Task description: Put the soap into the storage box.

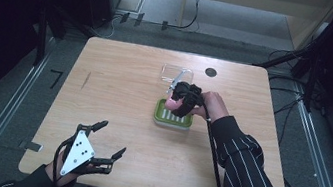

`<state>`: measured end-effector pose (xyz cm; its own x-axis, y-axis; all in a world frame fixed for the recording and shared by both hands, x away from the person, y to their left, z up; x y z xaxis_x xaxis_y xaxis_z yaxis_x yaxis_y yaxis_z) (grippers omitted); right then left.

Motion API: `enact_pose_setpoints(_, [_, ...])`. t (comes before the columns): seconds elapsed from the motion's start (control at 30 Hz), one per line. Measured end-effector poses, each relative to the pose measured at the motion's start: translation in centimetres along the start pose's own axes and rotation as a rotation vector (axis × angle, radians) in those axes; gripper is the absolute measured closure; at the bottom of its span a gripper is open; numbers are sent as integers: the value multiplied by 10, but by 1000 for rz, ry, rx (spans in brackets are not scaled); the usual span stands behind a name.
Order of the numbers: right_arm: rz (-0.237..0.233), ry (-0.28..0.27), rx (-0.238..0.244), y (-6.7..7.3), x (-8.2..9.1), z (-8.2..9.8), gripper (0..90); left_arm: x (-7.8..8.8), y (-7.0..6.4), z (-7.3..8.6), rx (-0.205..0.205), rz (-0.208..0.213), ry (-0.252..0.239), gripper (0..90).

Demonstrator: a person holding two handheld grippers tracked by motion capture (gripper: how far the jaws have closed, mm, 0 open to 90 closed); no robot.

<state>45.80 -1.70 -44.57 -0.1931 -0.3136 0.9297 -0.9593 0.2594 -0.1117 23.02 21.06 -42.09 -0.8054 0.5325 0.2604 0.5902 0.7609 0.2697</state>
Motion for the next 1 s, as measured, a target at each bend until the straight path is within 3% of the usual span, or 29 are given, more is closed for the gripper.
enact_pose_setpoints(1.0, [-56,59,29,-4,-26,2,384,5,1,2,7,-15,1,136])
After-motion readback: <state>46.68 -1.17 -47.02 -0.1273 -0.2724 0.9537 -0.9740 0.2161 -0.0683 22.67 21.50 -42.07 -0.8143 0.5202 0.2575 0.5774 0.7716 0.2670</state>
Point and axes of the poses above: each handheld gripper's, and its own axes: x roughly backward along the jaws, z roughly out of its underside, y roughly to its left, the point moved 4 cm from there along -x, roughly forward along the jaws, and after that the axes turned 3 degrees about -z, right-handed, at the moved point
